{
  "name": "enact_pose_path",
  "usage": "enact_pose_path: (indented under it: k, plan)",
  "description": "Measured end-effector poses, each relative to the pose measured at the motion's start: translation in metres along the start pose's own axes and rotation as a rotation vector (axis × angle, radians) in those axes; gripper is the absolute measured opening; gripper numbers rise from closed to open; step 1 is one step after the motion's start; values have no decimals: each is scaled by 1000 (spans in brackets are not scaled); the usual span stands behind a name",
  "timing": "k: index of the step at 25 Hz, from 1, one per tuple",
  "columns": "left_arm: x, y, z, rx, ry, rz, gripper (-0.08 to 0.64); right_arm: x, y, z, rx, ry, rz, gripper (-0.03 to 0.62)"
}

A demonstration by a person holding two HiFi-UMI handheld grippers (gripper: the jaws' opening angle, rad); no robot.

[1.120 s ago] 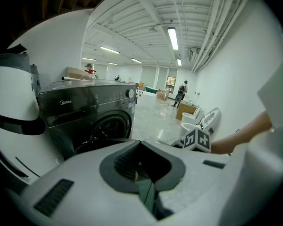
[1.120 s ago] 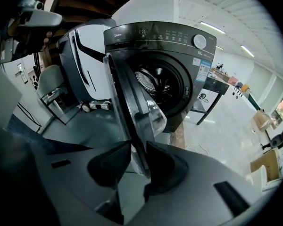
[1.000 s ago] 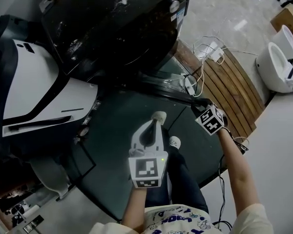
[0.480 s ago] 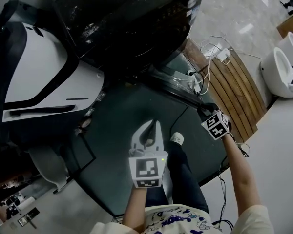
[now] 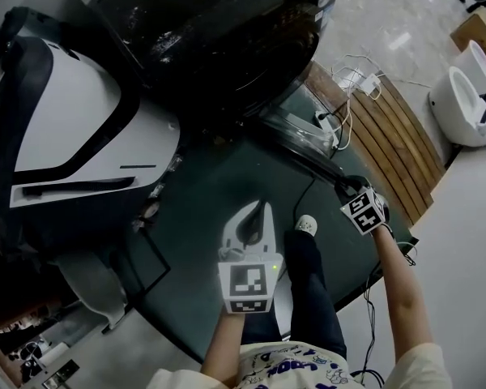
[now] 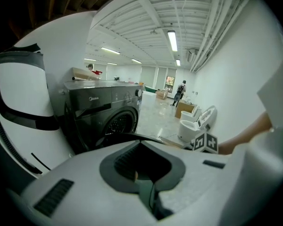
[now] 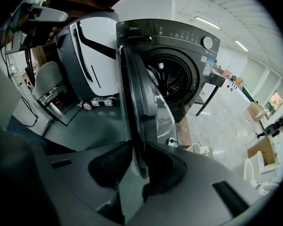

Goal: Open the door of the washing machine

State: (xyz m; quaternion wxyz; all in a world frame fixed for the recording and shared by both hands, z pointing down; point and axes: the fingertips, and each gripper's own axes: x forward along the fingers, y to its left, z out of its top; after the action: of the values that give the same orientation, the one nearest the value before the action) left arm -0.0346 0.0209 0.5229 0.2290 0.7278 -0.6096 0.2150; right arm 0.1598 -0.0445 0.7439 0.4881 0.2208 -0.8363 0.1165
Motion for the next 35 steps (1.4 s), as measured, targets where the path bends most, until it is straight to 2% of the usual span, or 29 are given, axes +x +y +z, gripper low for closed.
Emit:
enact_pose_path:
  k: [6, 12, 23, 35]
  plan:
    - [-24, 18, -9, 38, -4, -47, 0, -1, 36, -5, 69, 16, -40, 95]
    - [-41, 31, -16, 71, -8, -89, 0, 0, 69, -7, 96, 36, -59, 92]
    - [-62, 47, -24, 107, -21, -151, 0, -1, 119, -5, 218, 26, -100, 92]
    - [-76, 56, -33, 99, -30, -160, 0, -1, 172, 7, 341, -32, -99, 91]
